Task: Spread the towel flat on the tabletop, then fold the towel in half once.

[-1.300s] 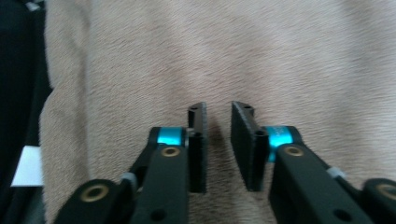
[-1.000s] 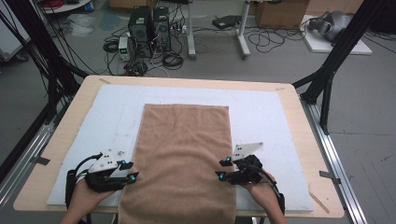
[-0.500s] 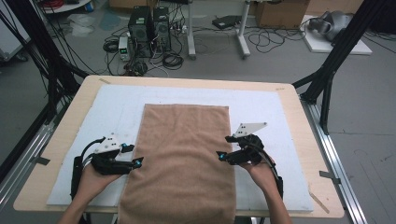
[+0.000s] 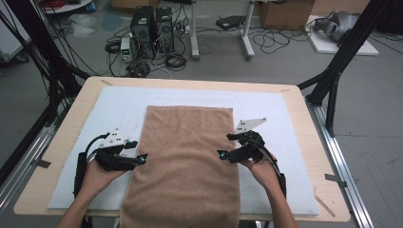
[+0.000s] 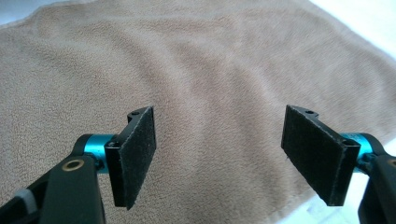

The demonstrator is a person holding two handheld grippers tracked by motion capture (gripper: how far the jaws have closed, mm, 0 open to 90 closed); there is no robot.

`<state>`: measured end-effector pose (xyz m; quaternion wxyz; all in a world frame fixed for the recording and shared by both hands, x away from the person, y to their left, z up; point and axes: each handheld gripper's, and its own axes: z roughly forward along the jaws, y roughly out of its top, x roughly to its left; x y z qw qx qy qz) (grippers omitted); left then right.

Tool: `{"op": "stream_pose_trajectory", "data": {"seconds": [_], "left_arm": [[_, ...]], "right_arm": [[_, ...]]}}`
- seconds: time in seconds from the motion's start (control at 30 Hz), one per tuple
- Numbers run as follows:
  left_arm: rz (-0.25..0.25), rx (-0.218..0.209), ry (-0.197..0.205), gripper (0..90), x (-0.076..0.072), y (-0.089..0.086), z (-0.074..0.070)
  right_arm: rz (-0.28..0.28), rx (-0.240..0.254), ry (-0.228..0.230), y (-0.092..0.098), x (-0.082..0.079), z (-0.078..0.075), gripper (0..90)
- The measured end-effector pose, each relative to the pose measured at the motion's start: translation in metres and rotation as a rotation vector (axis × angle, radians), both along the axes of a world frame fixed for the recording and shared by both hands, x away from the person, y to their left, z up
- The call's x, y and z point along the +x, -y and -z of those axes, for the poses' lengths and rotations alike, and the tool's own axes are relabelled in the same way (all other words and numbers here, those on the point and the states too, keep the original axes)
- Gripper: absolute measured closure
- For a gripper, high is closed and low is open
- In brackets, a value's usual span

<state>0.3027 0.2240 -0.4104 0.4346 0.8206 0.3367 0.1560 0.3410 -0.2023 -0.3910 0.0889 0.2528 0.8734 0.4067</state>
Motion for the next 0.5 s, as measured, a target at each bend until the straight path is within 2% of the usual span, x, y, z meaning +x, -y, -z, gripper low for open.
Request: {"op": "stream_pose_trajectory", "data": {"seconds": [0.13, 0.23, 0.3, 0.5], "left_arm": [[-0.009, 0.004, -0.004, 34.7, 0.005, 0.000, 0.001], [-0.014, 0.003, -0.008, 34.9, 0.011, 0.001, -0.001], [-0.018, 0.004, -0.019, 34.9, 0.017, 0.003, -0.005], [-0.027, 0.009, -0.001, 35.5, 0.040, 0.007, -0.023]], "right_arm": [[0.003, -0.004, -0.019, 0.000, 0.001, 0.007, 25.7], [0.014, 0.006, -0.009, 0.003, 0.006, 0.007, 26.0], [0.021, 0.007, -0.007, 0.003, 0.010, 0.003, 26.0], [0.031, -0.006, 0.020, 0.005, 0.030, -0.016, 26.0]]}}
